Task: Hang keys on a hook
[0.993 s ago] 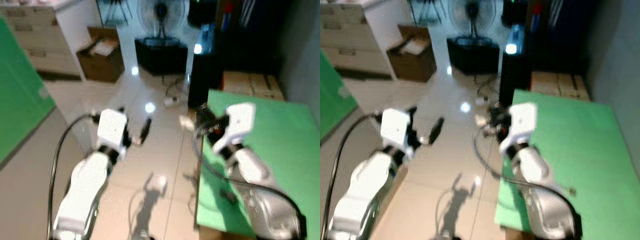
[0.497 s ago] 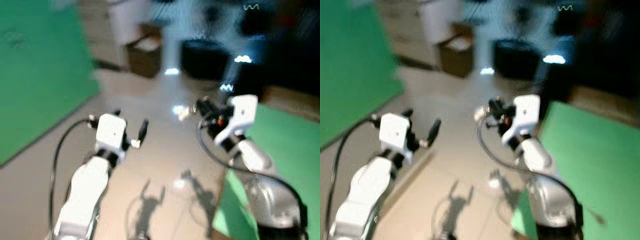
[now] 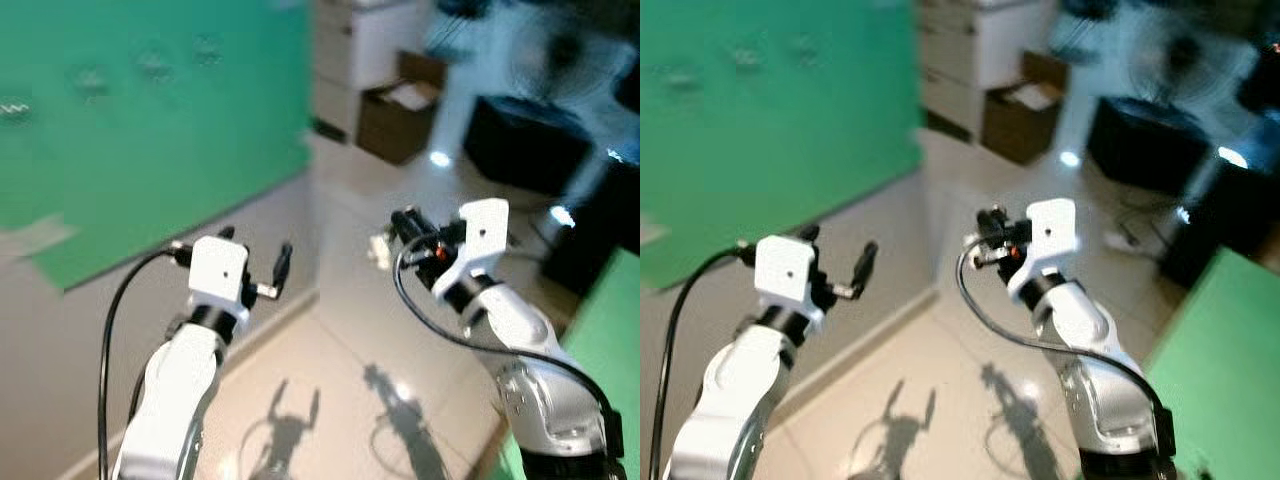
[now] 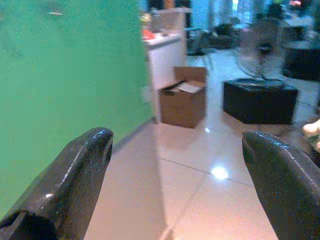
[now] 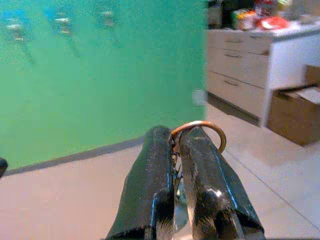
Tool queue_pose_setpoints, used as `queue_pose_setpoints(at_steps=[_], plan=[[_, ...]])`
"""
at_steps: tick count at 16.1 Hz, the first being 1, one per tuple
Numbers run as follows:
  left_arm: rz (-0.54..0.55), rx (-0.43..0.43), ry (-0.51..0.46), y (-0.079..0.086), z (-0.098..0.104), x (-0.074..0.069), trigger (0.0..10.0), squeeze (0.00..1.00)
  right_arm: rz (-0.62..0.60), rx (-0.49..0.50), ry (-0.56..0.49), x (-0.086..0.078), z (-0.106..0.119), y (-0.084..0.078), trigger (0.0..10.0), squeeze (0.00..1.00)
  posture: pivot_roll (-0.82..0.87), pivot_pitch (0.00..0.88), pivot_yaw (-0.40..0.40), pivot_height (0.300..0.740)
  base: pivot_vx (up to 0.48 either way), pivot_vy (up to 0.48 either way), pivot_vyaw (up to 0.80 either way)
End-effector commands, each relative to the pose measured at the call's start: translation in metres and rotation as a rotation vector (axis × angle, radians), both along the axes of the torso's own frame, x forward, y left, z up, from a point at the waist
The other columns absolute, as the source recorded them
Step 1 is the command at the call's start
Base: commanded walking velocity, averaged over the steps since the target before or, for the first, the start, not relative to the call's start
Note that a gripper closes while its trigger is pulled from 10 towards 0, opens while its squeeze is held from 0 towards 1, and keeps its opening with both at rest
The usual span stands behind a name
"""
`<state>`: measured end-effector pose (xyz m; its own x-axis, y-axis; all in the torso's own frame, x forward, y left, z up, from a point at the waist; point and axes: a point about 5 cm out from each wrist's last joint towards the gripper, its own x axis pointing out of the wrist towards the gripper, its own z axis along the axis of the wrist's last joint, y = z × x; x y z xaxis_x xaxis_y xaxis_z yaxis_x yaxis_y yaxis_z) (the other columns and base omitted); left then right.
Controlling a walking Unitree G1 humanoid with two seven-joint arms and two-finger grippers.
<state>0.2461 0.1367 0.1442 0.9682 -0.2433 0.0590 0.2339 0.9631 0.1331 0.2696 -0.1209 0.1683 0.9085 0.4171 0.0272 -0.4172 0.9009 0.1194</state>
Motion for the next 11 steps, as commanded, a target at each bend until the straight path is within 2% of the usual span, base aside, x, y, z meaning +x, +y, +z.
queue_pose_setpoints(at_steps=[1, 7, 11], plan=[[0.021, 0.006, -0.009, 0.003, 0.002, 0.000, 10.0, 0.00, 0.023, -0.004, -0.009, 0.000, 0.002, 0.003, 10.0, 0.00, 0.00, 0.000, -0.020, 0.740, 0.000, 0.000, 0.80], [0.002, 0.008, -0.042, 0.002, 0.007, 0.003, 10.0, 0.00, 0.010, 0.000, -0.010, 0.001, 0.000, 0.004, 10.0, 0.00, -0.01, 0.000, -0.008, 0.740, 0.000, 0.000, 0.80], [-0.058, -0.020, -0.083, -0.005, 0.014, 0.006, 10.0, 0.00, -0.012, 0.000, -0.010, 0.001, -0.002, 0.001, 10.0, 0.00, -0.02, 0.000, 0.006, 0.740, 0.000, 0.000, 0.80]])
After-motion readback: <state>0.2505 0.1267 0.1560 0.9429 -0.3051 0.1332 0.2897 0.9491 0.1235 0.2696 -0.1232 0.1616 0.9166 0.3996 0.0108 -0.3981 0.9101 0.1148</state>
